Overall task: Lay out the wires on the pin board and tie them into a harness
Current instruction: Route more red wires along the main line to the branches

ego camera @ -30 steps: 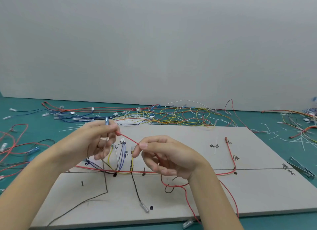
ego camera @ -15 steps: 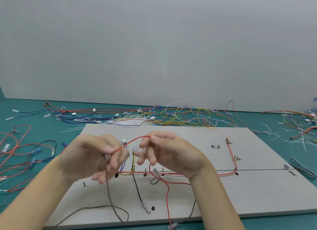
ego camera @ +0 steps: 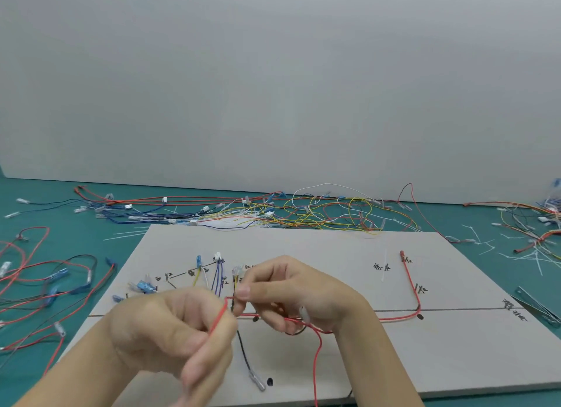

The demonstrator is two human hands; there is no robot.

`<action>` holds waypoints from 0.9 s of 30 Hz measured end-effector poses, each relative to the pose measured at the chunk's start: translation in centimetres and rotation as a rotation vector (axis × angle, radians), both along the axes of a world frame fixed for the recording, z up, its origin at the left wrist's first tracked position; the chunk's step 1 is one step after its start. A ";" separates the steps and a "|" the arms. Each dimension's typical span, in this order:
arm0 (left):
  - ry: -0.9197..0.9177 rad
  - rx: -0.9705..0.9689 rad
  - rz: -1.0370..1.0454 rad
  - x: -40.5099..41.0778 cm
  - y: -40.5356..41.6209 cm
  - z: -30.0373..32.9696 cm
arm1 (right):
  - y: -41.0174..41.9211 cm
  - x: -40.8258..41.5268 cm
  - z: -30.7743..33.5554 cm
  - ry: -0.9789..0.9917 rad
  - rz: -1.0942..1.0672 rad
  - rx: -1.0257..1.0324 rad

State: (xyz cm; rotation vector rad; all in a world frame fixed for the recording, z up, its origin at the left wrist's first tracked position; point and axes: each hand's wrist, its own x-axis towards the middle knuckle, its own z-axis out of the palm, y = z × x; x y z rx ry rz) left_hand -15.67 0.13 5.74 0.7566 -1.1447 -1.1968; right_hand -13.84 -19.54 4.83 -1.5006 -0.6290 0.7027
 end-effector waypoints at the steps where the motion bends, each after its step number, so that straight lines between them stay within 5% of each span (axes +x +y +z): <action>1: -0.043 0.045 0.072 0.5 0.4 -0.2 | 0.1 0.0 0.0 -0.008 -0.003 -0.032; 8: -0.354 0.603 0.606 6.5 9.3 -2.2 | -0.3 0.6 -0.2 -0.109 -0.313 -0.237; 12: -0.459 0.834 0.773 7.5 11.4 -2.9 | -0.2 0.3 0.0 -0.106 -0.232 -0.312; 17: -0.599 0.972 0.822 7.2 11.1 -3.4 | 0.5 0.1 -0.3 -0.134 -0.233 -0.335; 27: -0.588 1.022 0.848 8.1 14.9 -3.9 | 0.8 0.0 -0.3 -0.098 -0.166 -0.334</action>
